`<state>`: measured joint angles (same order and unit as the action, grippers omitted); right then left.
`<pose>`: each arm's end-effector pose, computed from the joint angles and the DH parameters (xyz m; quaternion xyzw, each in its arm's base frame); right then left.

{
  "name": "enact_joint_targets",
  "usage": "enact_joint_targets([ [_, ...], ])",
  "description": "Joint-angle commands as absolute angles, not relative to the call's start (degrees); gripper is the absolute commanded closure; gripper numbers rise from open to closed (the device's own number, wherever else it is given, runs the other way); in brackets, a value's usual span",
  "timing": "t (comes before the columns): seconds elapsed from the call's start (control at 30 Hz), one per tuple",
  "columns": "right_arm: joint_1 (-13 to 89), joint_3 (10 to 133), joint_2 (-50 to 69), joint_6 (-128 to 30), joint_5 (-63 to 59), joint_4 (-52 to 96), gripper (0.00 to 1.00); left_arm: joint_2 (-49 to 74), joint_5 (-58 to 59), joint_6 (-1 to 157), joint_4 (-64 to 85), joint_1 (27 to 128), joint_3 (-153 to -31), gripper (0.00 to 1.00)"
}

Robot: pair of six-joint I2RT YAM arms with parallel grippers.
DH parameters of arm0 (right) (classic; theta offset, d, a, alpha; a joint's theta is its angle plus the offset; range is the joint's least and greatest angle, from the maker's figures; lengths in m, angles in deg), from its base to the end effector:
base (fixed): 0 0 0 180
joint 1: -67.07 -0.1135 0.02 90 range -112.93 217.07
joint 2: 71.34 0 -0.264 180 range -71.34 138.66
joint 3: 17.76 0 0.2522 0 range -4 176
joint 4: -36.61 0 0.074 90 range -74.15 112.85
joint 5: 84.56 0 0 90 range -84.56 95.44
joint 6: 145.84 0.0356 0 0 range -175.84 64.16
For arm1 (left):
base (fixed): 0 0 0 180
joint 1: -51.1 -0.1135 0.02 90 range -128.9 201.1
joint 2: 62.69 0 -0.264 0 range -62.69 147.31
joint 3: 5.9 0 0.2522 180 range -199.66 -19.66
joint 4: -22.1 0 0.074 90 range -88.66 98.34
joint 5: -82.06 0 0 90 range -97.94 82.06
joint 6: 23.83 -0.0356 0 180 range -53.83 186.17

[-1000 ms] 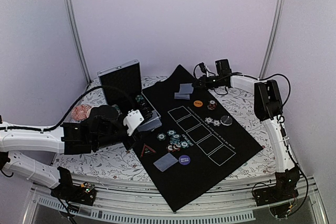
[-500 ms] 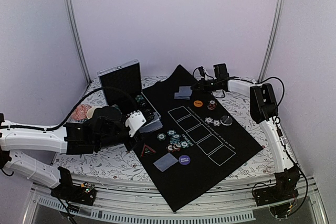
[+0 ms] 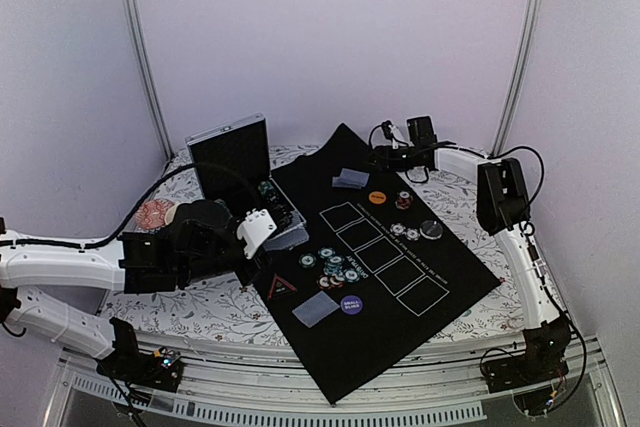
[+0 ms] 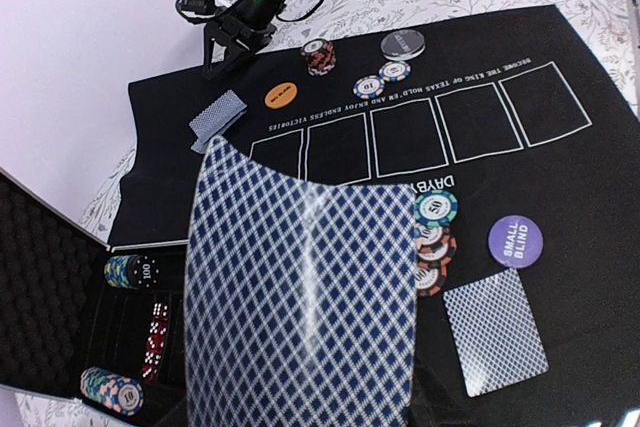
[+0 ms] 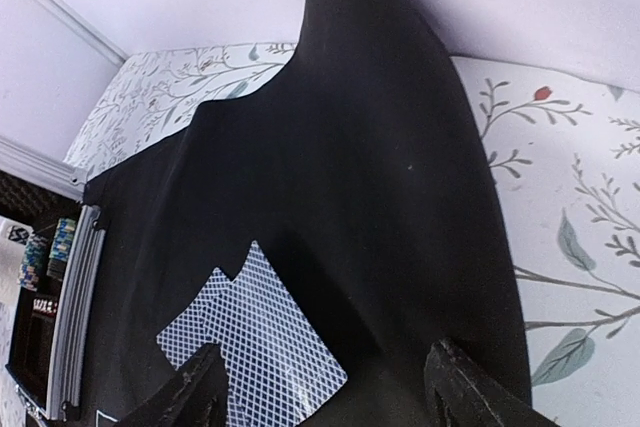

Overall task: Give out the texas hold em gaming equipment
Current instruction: Distribute the poker card in the big blind area, then pick up the poker card from the face-down deck piles.

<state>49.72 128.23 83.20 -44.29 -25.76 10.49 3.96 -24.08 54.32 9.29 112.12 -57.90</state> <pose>0.5612 0.1946 0.1301 -0.1679 0.8456 0.3422 0.3736 0.1324 -0.2186 0.2422 0.4440 0.7241 -0.1047 0.5173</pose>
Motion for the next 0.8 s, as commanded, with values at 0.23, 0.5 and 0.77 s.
enact_joint_targets([
  [0.23, 43.5, 111.0, 50.3, -62.1, -29.5, 1.4, 0.01, 0.5, -25.5, 55.7, 8.8, 112.9, -59.1, 0.58],
  [0.5, 31.7, 82.9, 30.2, -59.2, -44.6, 13.5, 0.01, 0.8, -25.8, 55.6, 9.5, 113.6, -59.4, 0.58],
  [0.77, 25.2, 79.3, 31.0, -53.2, -42.0, 17.0, 0.01, 0.4, -25.4, 55.6, 10.5, 113.8, -59.2, 0.58],
])
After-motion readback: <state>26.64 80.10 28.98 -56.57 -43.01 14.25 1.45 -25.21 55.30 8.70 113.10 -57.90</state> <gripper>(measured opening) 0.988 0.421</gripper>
